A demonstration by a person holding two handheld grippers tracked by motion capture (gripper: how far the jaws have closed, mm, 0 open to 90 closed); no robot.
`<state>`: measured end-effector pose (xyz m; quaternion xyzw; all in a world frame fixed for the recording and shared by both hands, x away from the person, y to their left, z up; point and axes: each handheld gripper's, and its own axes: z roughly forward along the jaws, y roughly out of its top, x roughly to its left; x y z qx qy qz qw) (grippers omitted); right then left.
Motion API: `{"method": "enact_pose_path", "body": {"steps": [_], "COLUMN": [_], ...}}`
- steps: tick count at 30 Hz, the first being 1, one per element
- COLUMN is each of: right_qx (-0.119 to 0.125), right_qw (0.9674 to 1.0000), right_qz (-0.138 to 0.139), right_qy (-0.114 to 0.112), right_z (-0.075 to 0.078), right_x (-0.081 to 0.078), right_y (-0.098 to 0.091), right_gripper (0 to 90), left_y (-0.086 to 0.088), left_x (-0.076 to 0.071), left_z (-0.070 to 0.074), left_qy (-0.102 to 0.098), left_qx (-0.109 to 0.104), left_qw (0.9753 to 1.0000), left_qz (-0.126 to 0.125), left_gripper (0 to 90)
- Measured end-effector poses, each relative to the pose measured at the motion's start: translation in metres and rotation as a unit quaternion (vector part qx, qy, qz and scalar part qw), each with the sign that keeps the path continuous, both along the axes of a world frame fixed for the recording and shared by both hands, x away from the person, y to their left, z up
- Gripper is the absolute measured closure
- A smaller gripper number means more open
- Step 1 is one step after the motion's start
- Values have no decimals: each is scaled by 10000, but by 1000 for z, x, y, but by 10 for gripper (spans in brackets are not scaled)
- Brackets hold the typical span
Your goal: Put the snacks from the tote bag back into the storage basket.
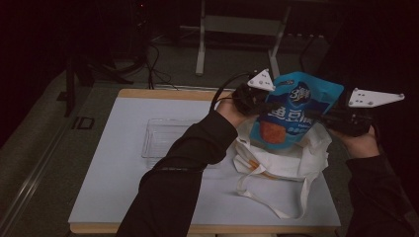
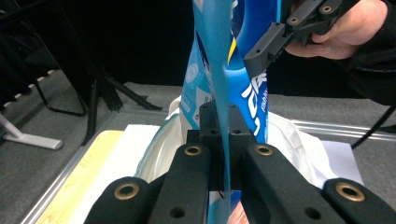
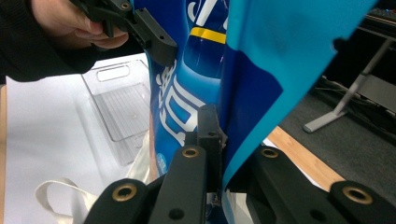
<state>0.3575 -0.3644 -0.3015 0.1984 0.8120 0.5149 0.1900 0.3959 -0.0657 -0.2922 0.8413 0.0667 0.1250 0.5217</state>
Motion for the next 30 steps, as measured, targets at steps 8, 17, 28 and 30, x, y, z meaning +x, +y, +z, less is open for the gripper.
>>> {"method": "enact_pose_path", "body": {"steps": [8, 17, 28, 30], "right_qx": [-58, -70, -148, -130], "right_qw": [9997, 9986, 9963, 9958], "right_qz": [229, 516, 839, 901], "right_qy": [-36, -69, -120, -123], "right_z": [10, 17, 21, 23], "right_x": [3, 8, 14, 15], "right_y": [24, 55, 99, 106], "right_gripper": [883, 884, 885, 884], "left_y": [26, 59, 104, 112], "left_x": [-5, -10, -18, -19], "left_z": [9, 17, 21, 23], "left_qy": [-26, -62, -58, -82], "left_qx": [36, 75, 94, 107], "left_qw": [10000, 9998, 9994, 9993], "left_qz": [46, 177, 331, 345], "left_gripper": [900, 900, 900, 900]}}
